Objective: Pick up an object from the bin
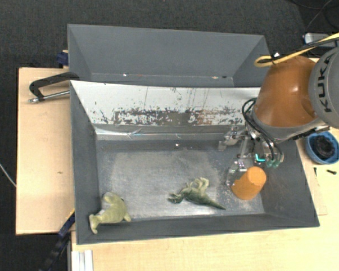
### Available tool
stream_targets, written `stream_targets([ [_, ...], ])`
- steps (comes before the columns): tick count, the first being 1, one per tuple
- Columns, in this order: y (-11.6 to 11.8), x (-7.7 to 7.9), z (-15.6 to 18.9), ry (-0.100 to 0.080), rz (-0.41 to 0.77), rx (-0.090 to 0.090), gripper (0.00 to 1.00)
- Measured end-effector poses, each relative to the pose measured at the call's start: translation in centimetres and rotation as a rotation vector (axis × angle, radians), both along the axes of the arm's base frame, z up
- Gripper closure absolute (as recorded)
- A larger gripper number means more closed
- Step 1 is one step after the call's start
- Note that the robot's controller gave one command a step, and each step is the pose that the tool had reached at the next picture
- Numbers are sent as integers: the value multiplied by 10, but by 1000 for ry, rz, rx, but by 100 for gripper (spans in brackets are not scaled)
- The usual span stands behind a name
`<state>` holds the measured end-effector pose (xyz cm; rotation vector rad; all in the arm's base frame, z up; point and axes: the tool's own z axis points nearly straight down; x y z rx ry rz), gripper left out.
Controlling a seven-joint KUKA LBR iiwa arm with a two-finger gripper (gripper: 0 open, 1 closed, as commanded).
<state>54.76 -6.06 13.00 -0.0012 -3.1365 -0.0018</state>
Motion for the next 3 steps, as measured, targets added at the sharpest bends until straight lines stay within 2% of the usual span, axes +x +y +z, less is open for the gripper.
stream_targets([
  [1,86,-20,-53,-12,67,-11,0],
  [2,173,-33,-28,-14,579,4,0],
  [3,137,-50,-29,-7,1194,2,0],
])
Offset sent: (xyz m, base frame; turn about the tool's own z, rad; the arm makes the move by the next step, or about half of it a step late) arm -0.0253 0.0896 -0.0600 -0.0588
